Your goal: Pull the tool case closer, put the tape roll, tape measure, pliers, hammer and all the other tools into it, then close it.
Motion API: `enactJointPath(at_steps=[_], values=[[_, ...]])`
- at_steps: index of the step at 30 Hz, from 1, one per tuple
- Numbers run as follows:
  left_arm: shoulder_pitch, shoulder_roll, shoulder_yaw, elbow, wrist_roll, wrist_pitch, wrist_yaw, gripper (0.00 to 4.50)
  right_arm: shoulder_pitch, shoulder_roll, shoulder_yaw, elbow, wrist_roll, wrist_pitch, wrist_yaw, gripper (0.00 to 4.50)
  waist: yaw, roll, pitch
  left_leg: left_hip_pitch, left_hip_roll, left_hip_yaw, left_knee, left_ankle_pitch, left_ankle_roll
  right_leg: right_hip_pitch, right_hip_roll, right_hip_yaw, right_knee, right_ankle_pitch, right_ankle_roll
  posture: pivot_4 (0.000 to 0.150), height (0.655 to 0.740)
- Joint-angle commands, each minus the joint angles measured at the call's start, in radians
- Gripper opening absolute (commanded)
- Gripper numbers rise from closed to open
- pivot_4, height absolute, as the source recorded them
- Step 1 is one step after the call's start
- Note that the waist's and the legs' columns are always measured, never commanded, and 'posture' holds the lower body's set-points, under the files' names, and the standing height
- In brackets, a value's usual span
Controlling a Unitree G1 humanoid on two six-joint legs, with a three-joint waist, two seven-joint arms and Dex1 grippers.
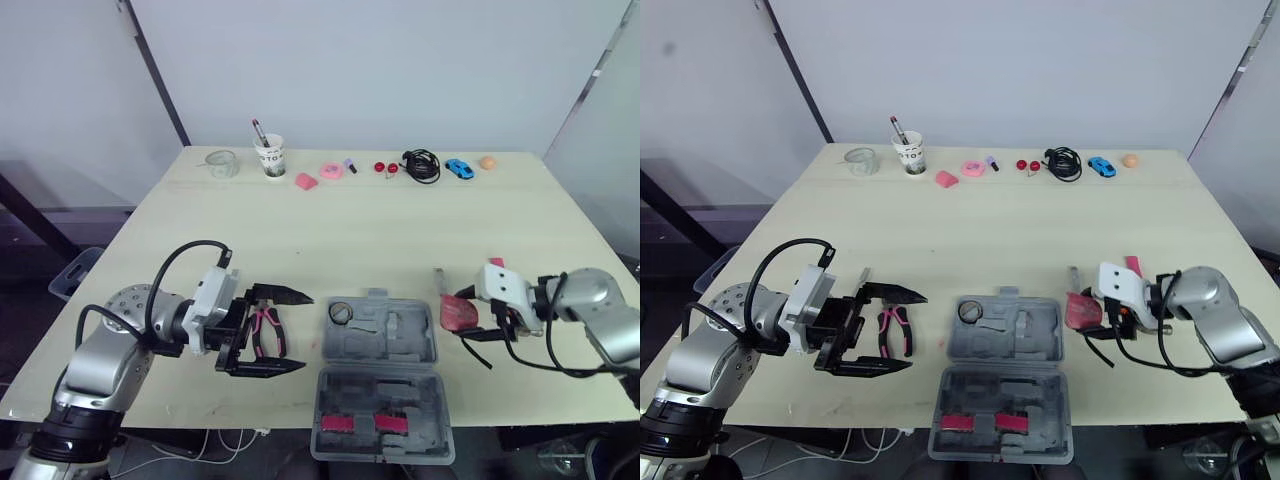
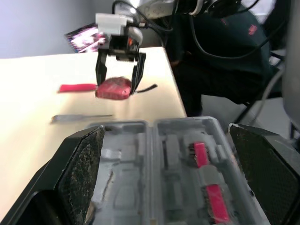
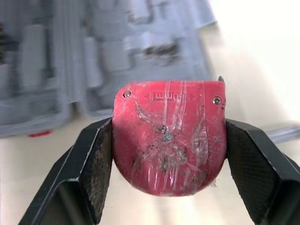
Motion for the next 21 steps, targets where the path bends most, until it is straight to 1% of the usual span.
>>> enactJointPath(at_steps=[1,5,9,14,21], values=[[0.022,0.003,0.055,-0.029,-0.019,0.012,0.042,4.50,-0.095,-0.001,0.087,-0.058,-0.050,0.124,0.044,3.00,0.006,0.000,0.000,-0.001,0.000,0.000,0.000,0.000,0.000,0.000,0.000,-0.001,0.000,0.000,0.000,0.150,0.7400],[0.048,0.000,0.089,-0.044,-0.025,0.031,0.091,4.50,-0.211,0.035,0.191,-0.064,-0.122,0.228,0.047,3.00,0.005,0.000,0.000,-0.002,-0.001,0.000,0.000,0.000,0.000,0.000,-0.001,-0.001,-0.001,0.000,0.000,0.150,0.7400],[0.070,-0.002,0.108,-0.056,-0.025,0.046,0.123,4.50,-0.284,0.083,0.266,-0.041,-0.176,0.269,0.046,3.00,0.003,0.000,0.000,-0.002,-0.001,-0.001,0.000,0.000,0.000,-0.001,-0.001,-0.002,-0.001,0.000,0.000,0.150,0.7400],[0.083,-0.005,0.116,-0.063,-0.016,0.050,0.153,4.50,-0.343,0.130,0.358,0.013,-0.252,0.294,0.045,3.00,0.004,0.000,0.000,-0.002,-0.001,0.000,0.000,0.000,0.000,-0.001,-0.001,-0.002,0.000,0.000,0.000,0.150,0.7400],[0.097,-0.013,0.116,-0.076,-0.012,0.048,0.169,4.50,-0.375,0.207,0.417,0.074,-0.319,0.287,0.024,3.00,0.001,0.000,0.000,-0.002,-0.001,0.000,0.000,0.000,0.000,-0.002,-0.001,-0.002,0.001,0.000,0.000,0.150,0.7400]])
